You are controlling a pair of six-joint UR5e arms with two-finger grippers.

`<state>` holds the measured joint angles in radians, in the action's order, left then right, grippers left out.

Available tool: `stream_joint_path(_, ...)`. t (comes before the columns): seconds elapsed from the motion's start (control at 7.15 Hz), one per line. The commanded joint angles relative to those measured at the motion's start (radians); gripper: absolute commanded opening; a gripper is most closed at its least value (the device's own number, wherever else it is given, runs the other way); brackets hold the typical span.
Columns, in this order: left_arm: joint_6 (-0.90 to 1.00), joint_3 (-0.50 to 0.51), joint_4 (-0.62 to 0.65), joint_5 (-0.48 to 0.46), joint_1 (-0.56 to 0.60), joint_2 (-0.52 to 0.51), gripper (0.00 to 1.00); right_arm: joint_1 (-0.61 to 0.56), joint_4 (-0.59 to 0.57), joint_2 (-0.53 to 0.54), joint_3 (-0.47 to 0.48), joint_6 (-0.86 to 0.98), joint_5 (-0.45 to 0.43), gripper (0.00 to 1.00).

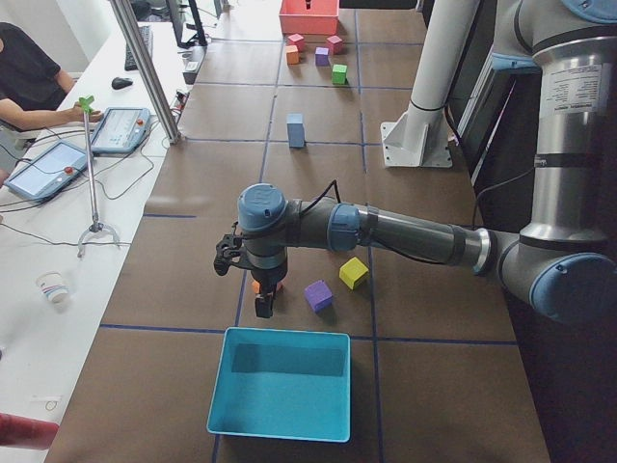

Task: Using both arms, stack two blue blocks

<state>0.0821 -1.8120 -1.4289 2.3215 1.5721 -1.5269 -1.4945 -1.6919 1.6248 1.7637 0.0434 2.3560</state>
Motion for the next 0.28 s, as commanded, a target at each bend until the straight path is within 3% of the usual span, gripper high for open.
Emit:
stream_joint_path(0.0, 0.001, -0.001, -0.001, 0.001, -0.001, 0.002, 1.00, 0.000, 0.000, -0.003, -0.006, 0.000, 0.002, 1.00)
stream_joint_path(0.14, 0.001, -0.004, -0.002, -0.001, -0.003, 0.001, 1.00, 0.000, 0.000, -0.005, -0.009, -0.002, 0.000, 1.00)
